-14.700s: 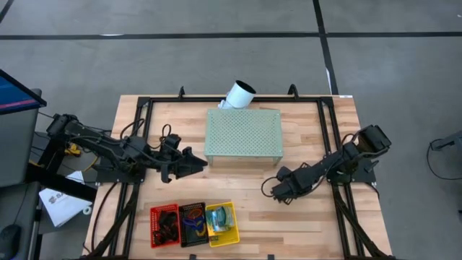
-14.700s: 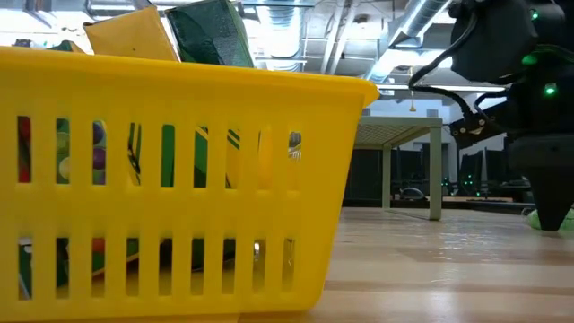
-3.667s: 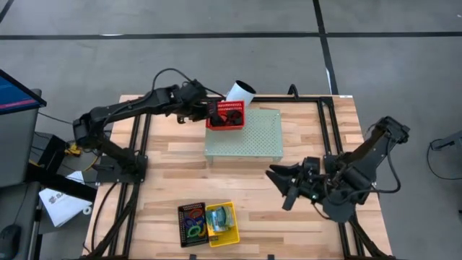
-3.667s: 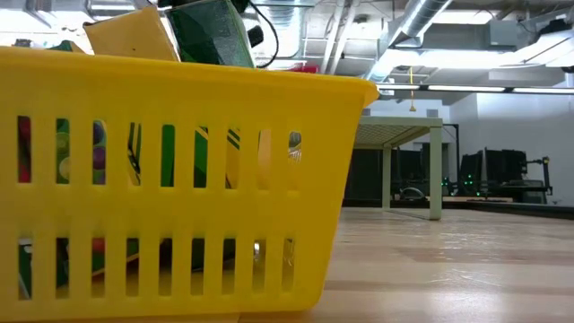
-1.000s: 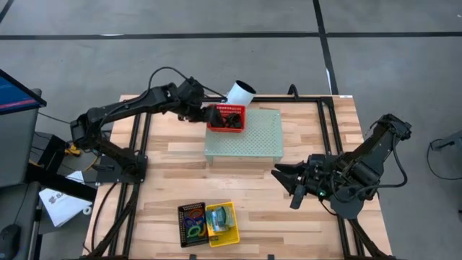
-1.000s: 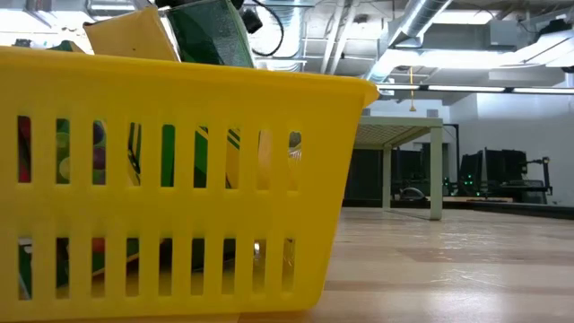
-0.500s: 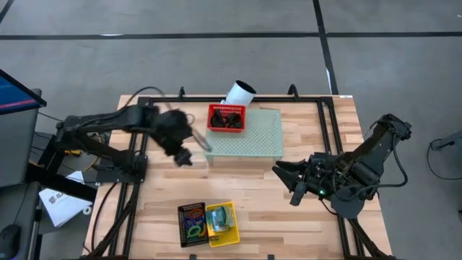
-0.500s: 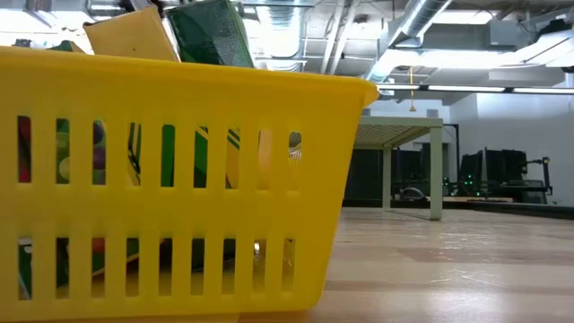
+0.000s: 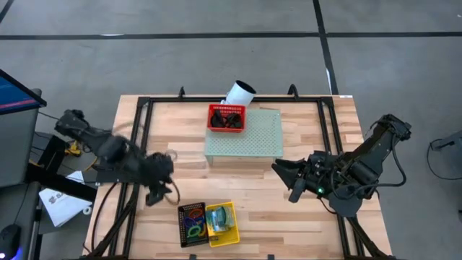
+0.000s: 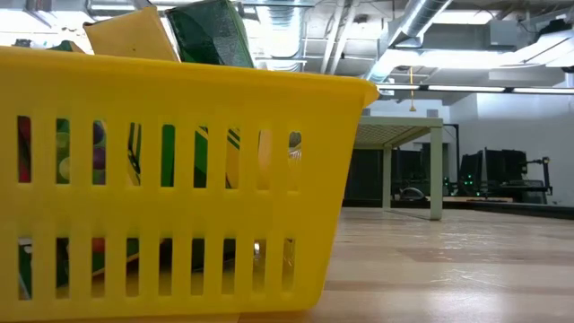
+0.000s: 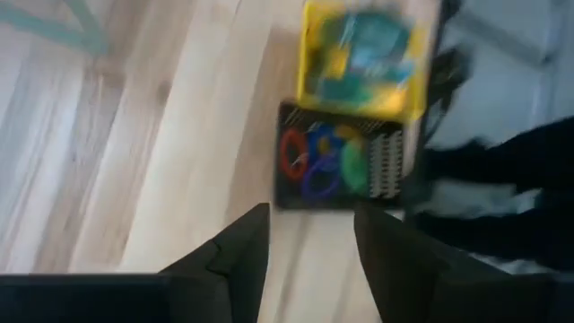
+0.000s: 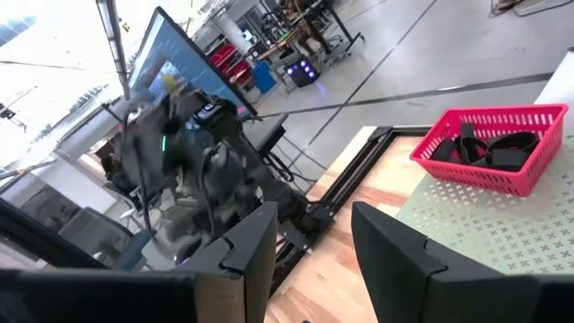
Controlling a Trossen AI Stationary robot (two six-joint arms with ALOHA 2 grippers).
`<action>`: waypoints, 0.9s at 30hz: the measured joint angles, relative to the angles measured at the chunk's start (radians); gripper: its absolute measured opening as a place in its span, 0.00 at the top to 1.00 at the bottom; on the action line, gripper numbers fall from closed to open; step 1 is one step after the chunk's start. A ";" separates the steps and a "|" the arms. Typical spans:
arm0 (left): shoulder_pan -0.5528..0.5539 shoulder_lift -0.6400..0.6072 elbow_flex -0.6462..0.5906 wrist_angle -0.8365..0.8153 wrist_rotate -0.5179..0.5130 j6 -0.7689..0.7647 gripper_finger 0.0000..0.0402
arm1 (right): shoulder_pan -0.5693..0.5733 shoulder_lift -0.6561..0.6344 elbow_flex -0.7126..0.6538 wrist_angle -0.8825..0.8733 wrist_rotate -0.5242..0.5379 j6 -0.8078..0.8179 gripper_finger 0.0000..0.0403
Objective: Pick & Place Office Desk Supplies
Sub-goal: Put the black bin on the shelf
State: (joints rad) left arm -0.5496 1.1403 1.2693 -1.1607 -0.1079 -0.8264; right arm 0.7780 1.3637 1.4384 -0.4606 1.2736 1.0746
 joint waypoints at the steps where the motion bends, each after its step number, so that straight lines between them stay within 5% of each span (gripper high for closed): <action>1: -0.029 0.012 -0.025 0.001 -0.019 -0.013 0.60 | -0.001 0.002 0.000 0.001 0.009 0.004 0.65; 6: -0.117 0.063 -0.202 0.059 -0.062 -0.132 0.57 | -0.002 0.019 -0.001 0.002 0.033 0.038 0.65; 14: -0.165 0.067 -0.495 0.479 -0.103 -0.187 0.60 | -0.016 0.057 0.000 0.002 0.010 0.089 0.65; 18: -0.161 0.067 -0.567 0.604 -0.192 -0.172 0.62 | -0.023 0.066 -0.001 -0.006 0.009 0.103 0.65; 27: -0.161 0.067 -0.667 0.817 -0.208 -0.119 0.62 | -0.022 0.065 0.000 -0.005 0.009 0.097 0.65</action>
State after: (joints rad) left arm -0.7105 1.2072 0.6019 -0.3437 -0.3159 -0.9454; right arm 0.7559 1.4284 1.4380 -0.4655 1.2823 1.1711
